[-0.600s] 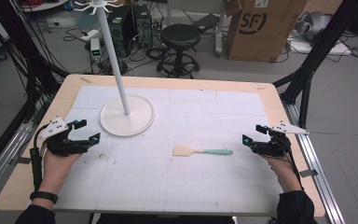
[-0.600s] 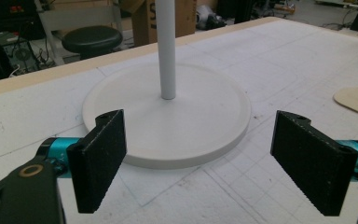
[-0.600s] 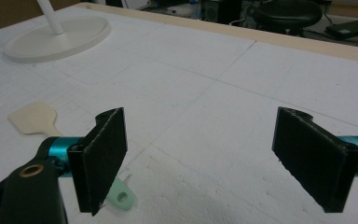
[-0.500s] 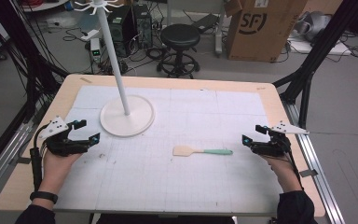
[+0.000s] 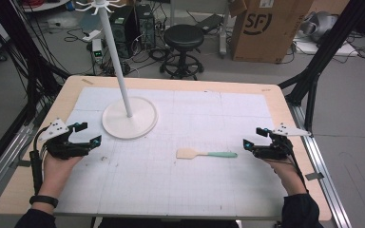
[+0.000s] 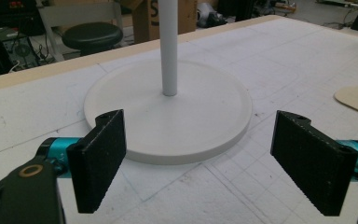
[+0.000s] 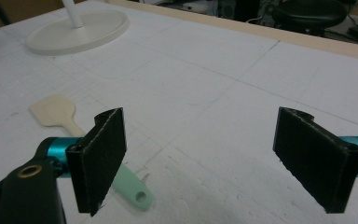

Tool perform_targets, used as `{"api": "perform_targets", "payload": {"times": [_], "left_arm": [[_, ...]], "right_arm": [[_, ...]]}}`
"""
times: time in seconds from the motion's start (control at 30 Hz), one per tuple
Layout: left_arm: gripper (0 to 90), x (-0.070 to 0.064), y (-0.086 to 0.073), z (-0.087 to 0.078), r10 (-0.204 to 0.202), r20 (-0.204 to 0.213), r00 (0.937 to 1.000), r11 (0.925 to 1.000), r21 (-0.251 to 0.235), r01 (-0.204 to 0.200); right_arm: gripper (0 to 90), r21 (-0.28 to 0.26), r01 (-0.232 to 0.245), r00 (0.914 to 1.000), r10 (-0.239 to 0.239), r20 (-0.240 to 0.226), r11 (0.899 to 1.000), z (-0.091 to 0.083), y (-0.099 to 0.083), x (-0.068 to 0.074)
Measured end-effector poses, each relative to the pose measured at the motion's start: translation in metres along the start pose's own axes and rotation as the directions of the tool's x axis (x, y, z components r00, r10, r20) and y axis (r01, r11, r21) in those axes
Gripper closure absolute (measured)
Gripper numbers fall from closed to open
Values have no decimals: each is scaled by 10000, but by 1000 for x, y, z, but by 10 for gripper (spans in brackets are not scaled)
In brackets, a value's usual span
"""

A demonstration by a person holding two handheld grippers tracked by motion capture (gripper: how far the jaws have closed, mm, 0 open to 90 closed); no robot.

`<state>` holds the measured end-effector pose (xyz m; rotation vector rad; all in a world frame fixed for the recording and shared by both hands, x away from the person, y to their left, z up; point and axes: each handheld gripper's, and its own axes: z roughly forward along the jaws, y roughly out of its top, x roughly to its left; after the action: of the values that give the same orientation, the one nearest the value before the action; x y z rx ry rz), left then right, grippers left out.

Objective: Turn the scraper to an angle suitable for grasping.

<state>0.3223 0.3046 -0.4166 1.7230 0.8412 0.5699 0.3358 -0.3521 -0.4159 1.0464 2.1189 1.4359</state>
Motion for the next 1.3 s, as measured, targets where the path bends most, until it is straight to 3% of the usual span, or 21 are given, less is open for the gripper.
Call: {"api": "perform_targets", "payload": {"times": [0.33, 0.47, 0.67, 0.8, 0.93, 1.0, 1.03, 1.1, 1.2, 1.3], "left_arm": [[189, 0, 1, -3, -87, 31, 10000, 9998, -173, 88], [189, 0, 1, -4, -118, 72, 9999, 9998, -164, 119], [189, -1, 1, -3, -72, 161, 9998, 10000, -18, 73], [189, -1, 0, -2, -83, 167, 9998, 10000, 54, 82], [189, -2, 0, -1, -72, 193, 9998, 10000, 65, 71], [189, -2, 0, -1, -139, 216, 9997, 9999, 90, 137], [189, -1, 0, -2, -136, 213, 9997, 9999, 97, 134], [189, -1, 0, -2, -120, 201, 9997, 9999, 110, 118], [189, -1, 0, -2, -101, 188, 9998, 9999, 92, 99], [190, -1, 0, -2, -146, 176, 9997, 9998, 132, 143]], "right_arm": [[168, 396, 889, 9920, -849, -930, 9953, 26, 14, 16], [182, 813, 1372, 9797, -1232, -1582, 9872, 43, 19, 27], [271, 1256, 2081, 9490, -1692, -2661, 9700, 66, 23, 43], [355, 1568, 2558, 9251, -1945, -3262, 9539, 82, 23, 52], [491, 2061, 3071, 8995, -2126, -3818, 9291, 95, 21, 62], [518, 2223, 3388, 8873, -2318, -3988, 9142, 101, 20, 66], [538, 2403, 3406, 8865, -2254, -4041, 9090, 103, 19, 69], [571, 2600, 3673, 8764, -2386, -4183, 8930, 109, 17, 71], [629, 2848, 4146, 8600, -2699, -4330, 8643, 114, 14, 75], [715, 2824, 4131, 8589, -2673, -4369, 8658, 114, 14, 75]]}}
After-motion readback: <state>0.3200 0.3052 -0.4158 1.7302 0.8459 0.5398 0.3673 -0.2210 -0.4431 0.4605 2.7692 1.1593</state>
